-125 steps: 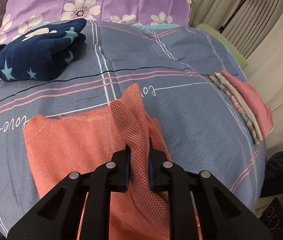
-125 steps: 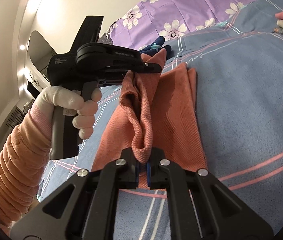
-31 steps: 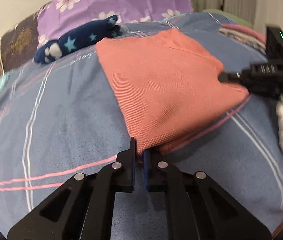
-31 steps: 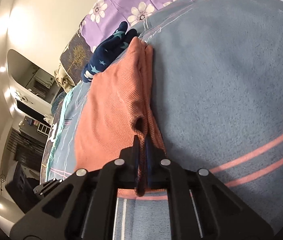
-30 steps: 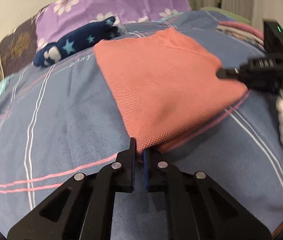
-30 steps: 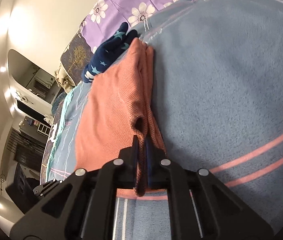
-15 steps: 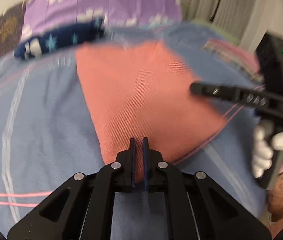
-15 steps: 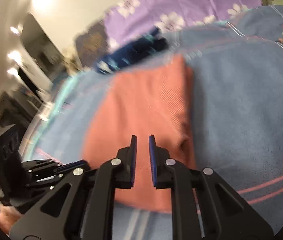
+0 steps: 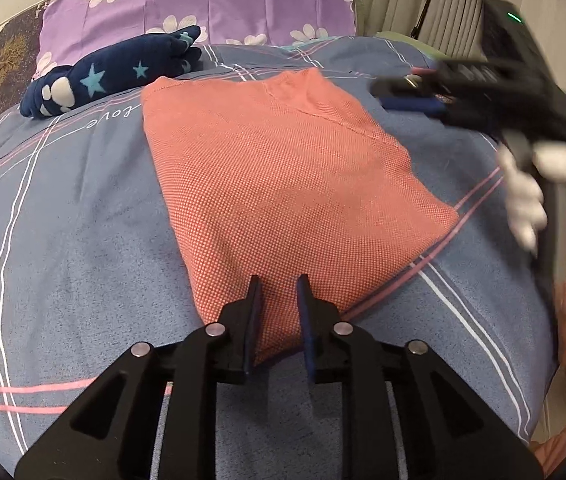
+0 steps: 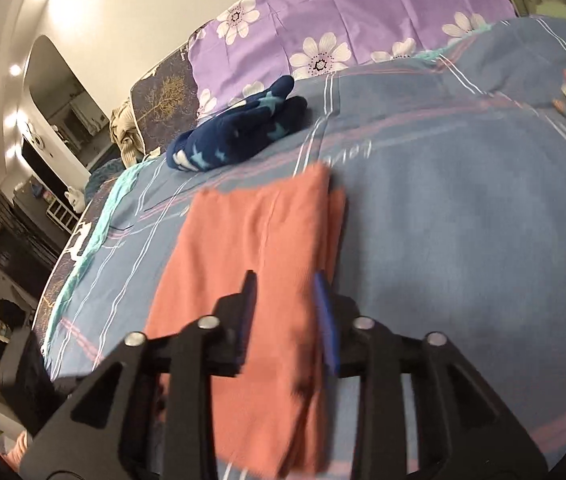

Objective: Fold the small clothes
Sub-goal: 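Straighten the folded shirt's edge with the open left tool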

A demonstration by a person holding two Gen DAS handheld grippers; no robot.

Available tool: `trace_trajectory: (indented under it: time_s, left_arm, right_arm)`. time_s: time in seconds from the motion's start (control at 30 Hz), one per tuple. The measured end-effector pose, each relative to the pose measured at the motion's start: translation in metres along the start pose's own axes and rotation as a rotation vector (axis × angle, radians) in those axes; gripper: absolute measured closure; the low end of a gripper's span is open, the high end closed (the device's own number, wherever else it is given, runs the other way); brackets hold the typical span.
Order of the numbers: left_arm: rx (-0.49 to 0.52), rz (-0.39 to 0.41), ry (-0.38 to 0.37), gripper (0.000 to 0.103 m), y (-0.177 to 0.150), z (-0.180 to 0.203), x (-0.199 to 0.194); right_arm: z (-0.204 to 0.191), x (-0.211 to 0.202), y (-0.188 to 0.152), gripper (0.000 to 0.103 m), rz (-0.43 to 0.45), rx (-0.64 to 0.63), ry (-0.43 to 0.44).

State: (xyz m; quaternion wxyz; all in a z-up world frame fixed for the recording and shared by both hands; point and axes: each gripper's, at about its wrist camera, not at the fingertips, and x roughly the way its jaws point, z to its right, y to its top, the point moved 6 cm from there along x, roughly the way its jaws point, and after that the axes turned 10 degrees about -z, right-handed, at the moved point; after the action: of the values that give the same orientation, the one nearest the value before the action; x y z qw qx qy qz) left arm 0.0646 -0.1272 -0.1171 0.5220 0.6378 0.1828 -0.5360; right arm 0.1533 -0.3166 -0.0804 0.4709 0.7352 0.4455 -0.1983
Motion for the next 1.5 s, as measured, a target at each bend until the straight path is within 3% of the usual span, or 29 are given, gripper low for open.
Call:
trace_trajectory:
  time_s: [0.13, 0.2, 0.27, 0.3, 0.47, 0.5, 0.63, 0.7, 0.73, 0.83, 0.97, 1.03, 1.17, 1.27, 1.4, 1.5]
  left_arm:
    - [-0.019, 0.008, -0.021, 0.082, -0.001, -0.002, 0.000]
    - [-0.017, 0.010, -0.016, 0.082, -0.001, -0.001, 0.000]
    - [-0.011, 0.011, -0.008, 0.082, -0.002, 0.000, 0.001]
    - [-0.010, 0.012, -0.006, 0.082, -0.002, 0.001, 0.001]
    - [-0.015, 0.023, -0.007, 0.081, -0.003, 0.001, 0.001]
    - [-0.015, 0.022, 0.001, 0.081, -0.003, 0.001, 0.002]
    - [0.011, 0.027, 0.066, 0.081, -0.004, 0.007, 0.002]
    - [0.031, 0.033, 0.111, 0.080, -0.005, 0.010, 0.002]
    - [0.037, 0.036, 0.123, 0.080, -0.005, 0.010, 0.002]
    - [0.033, 0.040, 0.119, 0.080, -0.004, 0.008, 0.000]
    - [-0.015, 0.062, 0.061, 0.080, -0.002, 0.002, -0.009]
    - [-0.036, 0.076, 0.035, 0.081, 0.000, 0.000, -0.014]
    - [-0.023, 0.115, 0.019, 0.083, 0.018, 0.001, -0.026]
    - [0.006, 0.152, 0.026, 0.083, 0.048, 0.001, -0.027]
    - [-0.064, 0.137, 0.000, 0.083, 0.089, -0.019, -0.003]
    - [-0.091, 0.083, 0.111, 0.083, 0.108, -0.047, 0.029]
  right_arm:
    - [0.013, 0.036, 0.039, 0.064, -0.040, 0.016, -0.026]
    - [0.015, 0.052, 0.049, 0.065, -0.059, 0.018, -0.026]
    - [0.011, 0.073, 0.057, 0.091, -0.090, -0.019, -0.054]
    - [0.011, 0.079, 0.061, 0.095, -0.100, -0.029, -0.075]
    - [0.000, 0.047, 0.069, 0.097, 0.060, -0.055, -0.032]
    - [0.004, 0.049, 0.071, 0.097, 0.064, -0.061, -0.046]
    - [0.035, 0.087, 0.066, 0.092, -0.059, 0.012, -0.072]
    - [0.041, 0.079, 0.064, 0.091, -0.026, 0.058, -0.023]
    - [0.040, 0.072, 0.064, 0.085, -0.011, 0.066, -0.020]
    - [0.029, 0.050, 0.063, 0.085, 0.018, 0.039, -0.021]
    - [-0.019, 0.012, 0.032, 0.085, 0.011, -0.098, 0.104]
    - [-0.042, 0.007, 0.009, 0.085, -0.020, -0.202, 0.095]
    - [-0.035, 0.038, -0.014, 0.085, -0.120, -0.220, -0.019]
    - [-0.012, 0.058, -0.015, 0.091, -0.124, -0.097, 0.029]
    - [-0.008, 0.060, -0.013, 0.091, -0.100, -0.070, 0.061]
    - [-0.008, 0.059, -0.016, 0.092, -0.085, -0.084, 0.057]
